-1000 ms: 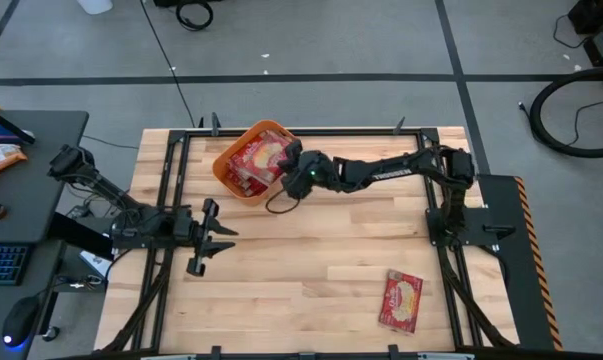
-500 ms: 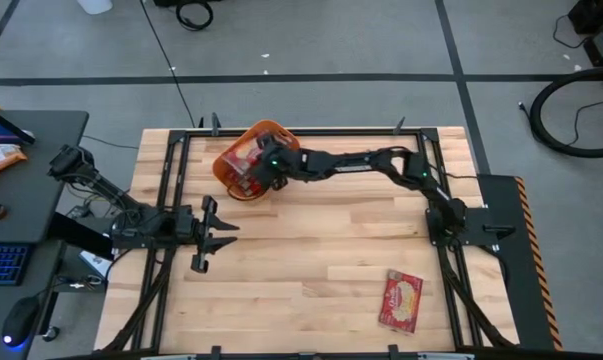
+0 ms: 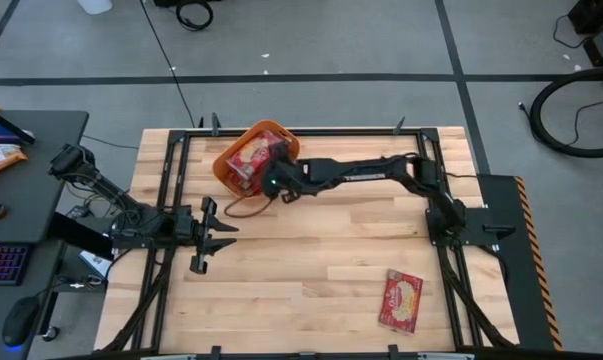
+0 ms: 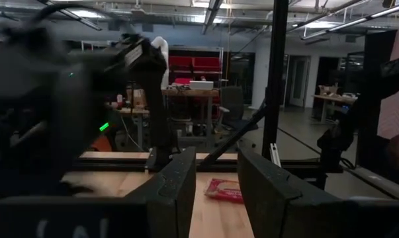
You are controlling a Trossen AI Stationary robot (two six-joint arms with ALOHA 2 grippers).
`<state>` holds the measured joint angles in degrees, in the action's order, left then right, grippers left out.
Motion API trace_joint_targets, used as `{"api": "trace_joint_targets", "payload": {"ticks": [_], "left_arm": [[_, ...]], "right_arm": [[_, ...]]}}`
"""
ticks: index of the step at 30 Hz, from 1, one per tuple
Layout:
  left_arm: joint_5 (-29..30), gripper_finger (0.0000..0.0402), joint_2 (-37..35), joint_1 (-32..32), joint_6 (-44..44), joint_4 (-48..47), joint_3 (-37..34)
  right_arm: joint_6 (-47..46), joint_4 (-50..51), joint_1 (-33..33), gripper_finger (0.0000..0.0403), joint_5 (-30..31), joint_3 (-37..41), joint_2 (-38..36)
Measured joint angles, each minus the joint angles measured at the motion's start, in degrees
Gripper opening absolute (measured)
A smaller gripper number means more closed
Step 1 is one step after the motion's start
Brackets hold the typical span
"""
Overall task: Sort popcorn bags into baskets
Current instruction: Put the red popcorn bag into the orange bin
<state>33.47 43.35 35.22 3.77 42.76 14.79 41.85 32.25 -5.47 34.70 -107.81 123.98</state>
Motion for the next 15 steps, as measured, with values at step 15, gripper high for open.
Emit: {"api": "trace_joint_targets", "payload": {"ticks": [15], "left_arm": [[0.0,0.0117,0.0,0.0,-0.1,-0.3,0.0]], "right_arm": [[-45.8,47.4,13.1,0.0127,-27.8,4.9,-11.3]]}}
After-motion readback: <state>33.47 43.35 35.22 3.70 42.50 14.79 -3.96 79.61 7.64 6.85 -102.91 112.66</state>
